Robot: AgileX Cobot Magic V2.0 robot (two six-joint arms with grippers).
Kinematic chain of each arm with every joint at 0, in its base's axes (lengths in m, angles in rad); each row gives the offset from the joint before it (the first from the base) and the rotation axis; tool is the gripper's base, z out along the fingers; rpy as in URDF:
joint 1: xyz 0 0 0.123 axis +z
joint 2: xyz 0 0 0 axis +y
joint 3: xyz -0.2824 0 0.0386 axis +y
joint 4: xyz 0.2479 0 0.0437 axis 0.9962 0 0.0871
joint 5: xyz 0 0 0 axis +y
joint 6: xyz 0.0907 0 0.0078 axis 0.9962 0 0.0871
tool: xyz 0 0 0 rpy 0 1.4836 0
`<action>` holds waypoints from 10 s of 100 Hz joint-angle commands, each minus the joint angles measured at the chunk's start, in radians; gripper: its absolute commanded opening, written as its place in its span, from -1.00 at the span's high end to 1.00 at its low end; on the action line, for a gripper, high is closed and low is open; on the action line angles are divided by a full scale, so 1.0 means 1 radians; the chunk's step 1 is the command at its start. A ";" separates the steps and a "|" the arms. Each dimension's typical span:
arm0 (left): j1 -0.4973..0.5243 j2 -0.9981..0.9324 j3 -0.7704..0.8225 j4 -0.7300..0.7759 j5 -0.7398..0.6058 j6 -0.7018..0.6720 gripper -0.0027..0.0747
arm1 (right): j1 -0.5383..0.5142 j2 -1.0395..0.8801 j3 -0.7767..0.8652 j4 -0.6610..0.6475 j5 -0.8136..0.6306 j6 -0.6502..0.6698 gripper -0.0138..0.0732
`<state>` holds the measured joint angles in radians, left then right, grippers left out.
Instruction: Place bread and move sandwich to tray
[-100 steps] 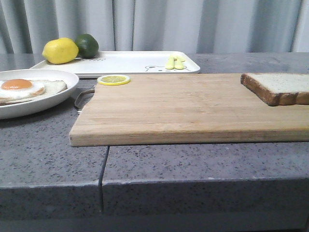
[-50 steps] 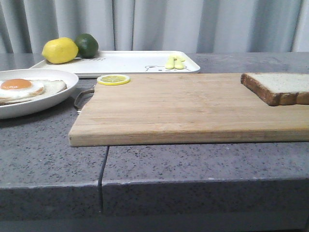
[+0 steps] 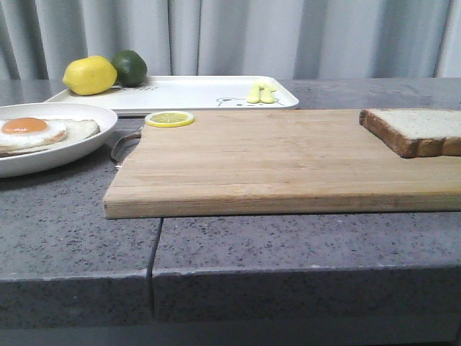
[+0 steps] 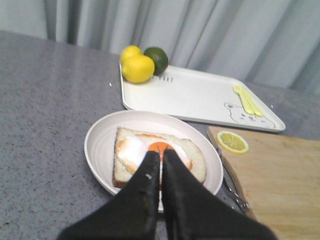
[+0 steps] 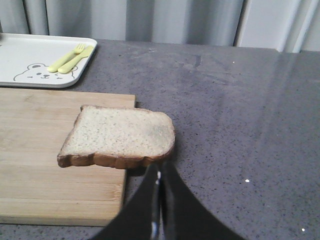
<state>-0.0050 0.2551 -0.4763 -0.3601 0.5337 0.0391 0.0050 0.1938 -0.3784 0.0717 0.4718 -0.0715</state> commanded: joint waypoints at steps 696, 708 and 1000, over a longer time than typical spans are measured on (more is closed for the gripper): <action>0.003 0.462 -0.448 -0.023 0.232 0.057 -0.02 | -0.048 0.921 -0.463 1.740 0.188 -0.759 0.82; 0.003 0.462 -0.448 -0.023 0.232 0.057 -0.02 | 0.118 0.922 -0.463 1.806 0.018 -0.828 0.82; 0.003 0.462 -0.448 -0.023 0.232 0.057 -0.02 | 0.802 1.666 -1.024 1.801 -0.499 -0.763 -0.35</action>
<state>-0.0050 0.7126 -0.8940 -0.3582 0.8369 0.0929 0.8059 1.9098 -1.3789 1.8316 -0.0333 -0.8195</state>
